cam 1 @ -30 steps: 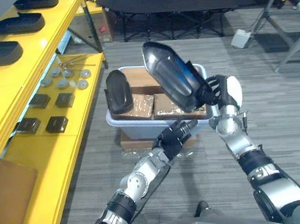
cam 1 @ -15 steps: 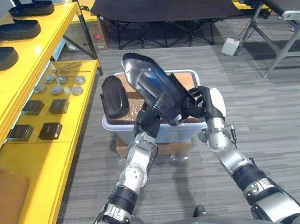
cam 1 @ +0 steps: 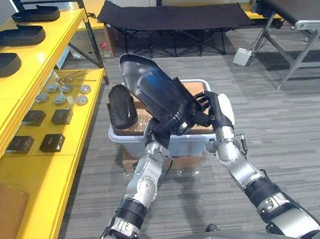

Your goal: Walk over and take three plastic housings, then place them on the shelf

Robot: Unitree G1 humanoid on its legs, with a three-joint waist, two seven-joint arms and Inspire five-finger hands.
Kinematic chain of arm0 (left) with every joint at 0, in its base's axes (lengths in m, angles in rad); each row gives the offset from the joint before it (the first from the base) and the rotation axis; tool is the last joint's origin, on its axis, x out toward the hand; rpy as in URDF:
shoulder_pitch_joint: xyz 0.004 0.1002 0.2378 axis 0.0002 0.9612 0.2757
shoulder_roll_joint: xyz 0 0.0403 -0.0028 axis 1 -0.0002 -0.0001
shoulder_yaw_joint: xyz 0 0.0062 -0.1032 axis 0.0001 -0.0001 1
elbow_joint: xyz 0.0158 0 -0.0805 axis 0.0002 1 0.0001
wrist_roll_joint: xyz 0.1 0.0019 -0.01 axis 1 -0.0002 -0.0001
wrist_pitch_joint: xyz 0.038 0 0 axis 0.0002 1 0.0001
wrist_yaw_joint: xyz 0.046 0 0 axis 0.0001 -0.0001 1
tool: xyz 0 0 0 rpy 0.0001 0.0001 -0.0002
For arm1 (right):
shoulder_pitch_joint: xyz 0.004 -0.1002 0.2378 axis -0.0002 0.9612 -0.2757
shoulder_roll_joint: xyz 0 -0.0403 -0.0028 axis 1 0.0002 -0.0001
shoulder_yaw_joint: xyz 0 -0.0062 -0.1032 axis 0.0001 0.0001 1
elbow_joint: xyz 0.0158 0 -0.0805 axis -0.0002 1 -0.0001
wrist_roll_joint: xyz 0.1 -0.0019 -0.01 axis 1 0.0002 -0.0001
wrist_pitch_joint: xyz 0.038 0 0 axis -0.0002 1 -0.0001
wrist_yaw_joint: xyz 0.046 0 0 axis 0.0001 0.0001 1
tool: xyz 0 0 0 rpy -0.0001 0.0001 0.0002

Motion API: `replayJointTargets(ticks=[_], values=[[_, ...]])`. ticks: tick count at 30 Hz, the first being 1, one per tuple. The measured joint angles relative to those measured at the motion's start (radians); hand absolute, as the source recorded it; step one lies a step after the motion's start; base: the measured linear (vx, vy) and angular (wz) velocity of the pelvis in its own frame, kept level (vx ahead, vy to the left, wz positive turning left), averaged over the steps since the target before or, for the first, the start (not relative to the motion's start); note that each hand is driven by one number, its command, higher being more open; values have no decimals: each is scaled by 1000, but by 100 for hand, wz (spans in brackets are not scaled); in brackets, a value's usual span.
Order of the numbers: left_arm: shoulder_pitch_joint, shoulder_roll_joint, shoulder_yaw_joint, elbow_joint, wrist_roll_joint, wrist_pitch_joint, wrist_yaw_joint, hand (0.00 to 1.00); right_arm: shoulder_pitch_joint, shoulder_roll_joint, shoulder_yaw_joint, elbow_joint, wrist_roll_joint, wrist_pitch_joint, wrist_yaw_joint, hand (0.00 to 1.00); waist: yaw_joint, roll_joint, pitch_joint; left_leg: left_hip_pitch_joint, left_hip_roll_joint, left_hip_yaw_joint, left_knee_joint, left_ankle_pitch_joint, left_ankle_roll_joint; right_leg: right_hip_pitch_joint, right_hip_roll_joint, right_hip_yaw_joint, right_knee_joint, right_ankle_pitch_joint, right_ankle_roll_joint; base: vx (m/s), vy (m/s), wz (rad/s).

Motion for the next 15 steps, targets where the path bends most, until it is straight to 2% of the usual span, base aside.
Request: replayJointTargets(ticks=[2, 7, 10, 15], values=[[3, -1, -14, 0, -27, -66, 18, 0, 20, 6, 25, -60, 38, -3, 6, 0, -3, -1, -2, 0, 0, 3, 0, -5, -5, 0, 1, 1, -10, 2, -3, -1, 14, -4], [52, -1, -9, 1, -49, -176, 95, 0, 91, 16, 93, -172, 76, -13, 35, 0, -21, -4, -22, 2, 0, 8, 0, -6, -6, -1, 2, 2, -12, 3, 0, 41, 13, -3], [82, -5, -17, 0, -54, -222, 120, 0, 132, 65, 94, -184, 112, -11, 37, 0, -22, -5, -22, 2, -1, 13, 1, -7, -7, -3, 1, 5, -12, 2, -1, 48, 17, -4], [127, -9, -22, -35, -81, -226, 123, 0, 175, 84, 97, -209, 116, -8, 52, 0, -24, -5, -23, 2, -5, 30, 1, -9, -7, -20, -2, 20, -4, 1, -1, 15, 17, -9]])
